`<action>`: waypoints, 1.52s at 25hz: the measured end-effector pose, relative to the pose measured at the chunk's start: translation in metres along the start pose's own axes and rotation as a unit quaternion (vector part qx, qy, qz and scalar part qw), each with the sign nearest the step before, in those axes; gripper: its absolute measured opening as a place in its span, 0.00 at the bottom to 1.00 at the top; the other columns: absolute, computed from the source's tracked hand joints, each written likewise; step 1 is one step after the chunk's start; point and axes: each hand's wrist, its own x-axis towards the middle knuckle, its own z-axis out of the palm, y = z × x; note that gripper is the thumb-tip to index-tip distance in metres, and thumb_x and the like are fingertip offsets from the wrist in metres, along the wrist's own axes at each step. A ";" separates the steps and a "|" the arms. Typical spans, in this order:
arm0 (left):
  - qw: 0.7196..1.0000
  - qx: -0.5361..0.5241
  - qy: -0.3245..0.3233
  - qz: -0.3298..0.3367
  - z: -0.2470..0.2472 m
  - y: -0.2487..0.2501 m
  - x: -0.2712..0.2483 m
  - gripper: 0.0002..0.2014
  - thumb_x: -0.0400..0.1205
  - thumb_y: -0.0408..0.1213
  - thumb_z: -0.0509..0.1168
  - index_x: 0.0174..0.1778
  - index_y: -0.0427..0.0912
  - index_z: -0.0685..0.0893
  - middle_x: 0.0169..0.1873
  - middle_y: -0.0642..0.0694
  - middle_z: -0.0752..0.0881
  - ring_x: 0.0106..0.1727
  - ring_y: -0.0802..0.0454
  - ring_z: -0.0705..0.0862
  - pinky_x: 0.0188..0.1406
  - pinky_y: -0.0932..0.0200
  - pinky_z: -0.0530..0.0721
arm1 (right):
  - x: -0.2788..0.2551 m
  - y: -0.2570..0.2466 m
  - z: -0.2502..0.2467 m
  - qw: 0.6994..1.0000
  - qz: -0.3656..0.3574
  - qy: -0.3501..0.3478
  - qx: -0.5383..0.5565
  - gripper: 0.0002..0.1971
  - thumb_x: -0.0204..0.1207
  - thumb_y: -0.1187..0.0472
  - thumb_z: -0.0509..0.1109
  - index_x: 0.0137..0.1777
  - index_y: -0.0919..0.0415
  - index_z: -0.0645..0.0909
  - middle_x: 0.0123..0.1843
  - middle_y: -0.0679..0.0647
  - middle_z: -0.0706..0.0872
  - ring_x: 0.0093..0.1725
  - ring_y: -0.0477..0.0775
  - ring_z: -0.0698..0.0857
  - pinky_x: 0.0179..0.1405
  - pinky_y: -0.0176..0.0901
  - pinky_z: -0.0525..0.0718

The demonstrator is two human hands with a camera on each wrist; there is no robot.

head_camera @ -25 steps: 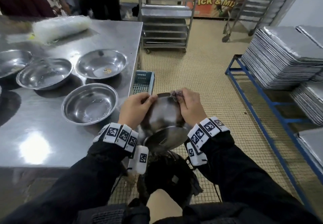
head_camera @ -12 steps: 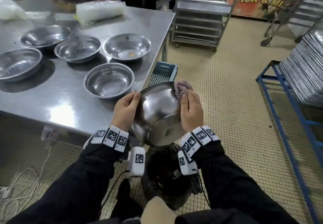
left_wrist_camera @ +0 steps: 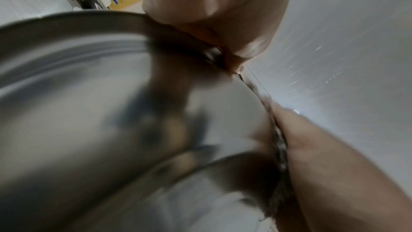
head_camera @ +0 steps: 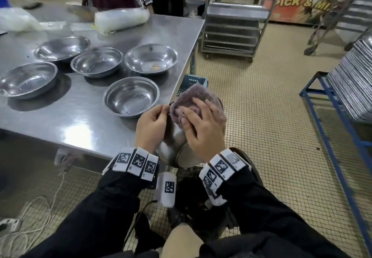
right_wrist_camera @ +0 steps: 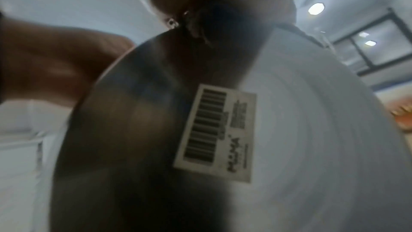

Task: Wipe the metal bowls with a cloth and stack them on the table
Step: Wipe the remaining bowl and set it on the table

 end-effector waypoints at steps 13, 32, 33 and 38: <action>0.997 0.062 -0.028 -0.024 0.002 -0.021 0.015 0.16 0.87 0.47 0.60 0.44 0.42 0.87 0.39 0.38 0.87 0.39 0.52 0.81 0.45 0.54 0.77 | -0.013 0.065 -0.017 0.910 0.374 -0.031 0.175 0.20 0.86 0.52 0.52 0.38 0.58 0.80 0.36 0.52 0.82 0.39 0.52 0.79 0.35 0.39 0.74; 0.992 -0.090 -0.082 0.022 0.002 -0.008 0.012 0.07 0.67 0.49 0.67 0.24 0.55 0.83 0.44 0.52 0.79 0.47 0.49 0.75 0.48 0.50 0.71 | 0.002 0.100 -0.061 0.603 0.558 -0.183 0.539 0.23 0.73 0.59 0.65 0.68 0.66 0.72 0.49 0.68 0.82 0.45 0.65 0.84 0.45 0.57 0.85; 0.995 -0.058 -0.078 0.025 0.001 -0.005 0.012 0.02 0.66 0.48 0.65 0.29 0.59 0.82 0.52 0.57 0.78 0.55 0.49 0.75 0.54 0.48 0.73 | 0.004 0.100 -0.060 0.629 0.557 -0.169 0.515 0.23 0.72 0.66 0.64 0.69 0.68 0.70 0.45 0.65 0.81 0.41 0.61 0.83 0.38 0.53 0.86; 0.976 -0.177 -0.059 -0.115 0.009 -0.013 0.013 0.37 0.66 0.46 0.72 0.71 0.56 0.65 0.65 0.44 0.79 0.66 0.41 0.82 0.70 0.38 0.77 | -0.005 0.077 -0.037 0.702 0.540 0.001 0.464 0.10 0.77 0.69 0.64 0.56 0.62 0.77 0.50 0.61 0.85 0.46 0.58 0.87 0.49 0.57 0.88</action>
